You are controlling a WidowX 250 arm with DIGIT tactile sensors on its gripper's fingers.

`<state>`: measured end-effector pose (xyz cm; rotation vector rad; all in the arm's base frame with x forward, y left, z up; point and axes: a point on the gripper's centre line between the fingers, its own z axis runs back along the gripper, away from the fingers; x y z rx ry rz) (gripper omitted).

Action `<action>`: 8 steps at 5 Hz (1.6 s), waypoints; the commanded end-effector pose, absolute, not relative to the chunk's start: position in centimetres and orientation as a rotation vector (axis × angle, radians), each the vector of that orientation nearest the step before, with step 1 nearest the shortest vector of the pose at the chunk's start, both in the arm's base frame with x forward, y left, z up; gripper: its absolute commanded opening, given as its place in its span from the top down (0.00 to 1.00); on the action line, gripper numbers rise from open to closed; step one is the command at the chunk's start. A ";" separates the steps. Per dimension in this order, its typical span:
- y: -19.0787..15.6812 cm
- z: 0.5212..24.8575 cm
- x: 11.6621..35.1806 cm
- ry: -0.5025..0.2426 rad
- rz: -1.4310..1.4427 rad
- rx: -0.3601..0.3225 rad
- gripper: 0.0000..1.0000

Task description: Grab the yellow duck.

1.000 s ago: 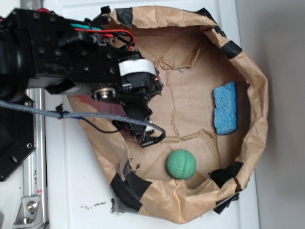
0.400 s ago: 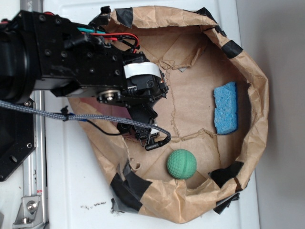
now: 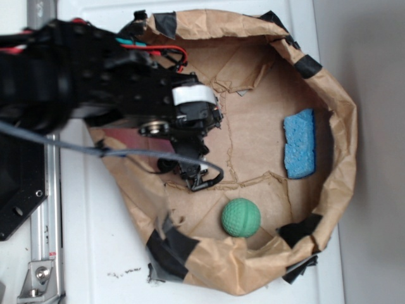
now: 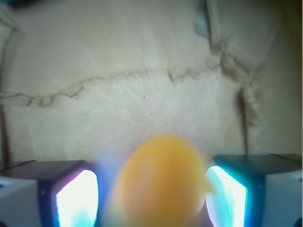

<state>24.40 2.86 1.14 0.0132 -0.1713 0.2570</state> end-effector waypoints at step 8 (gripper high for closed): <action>3.2 14.6 26.8 -0.431 0.355 0.100 1.00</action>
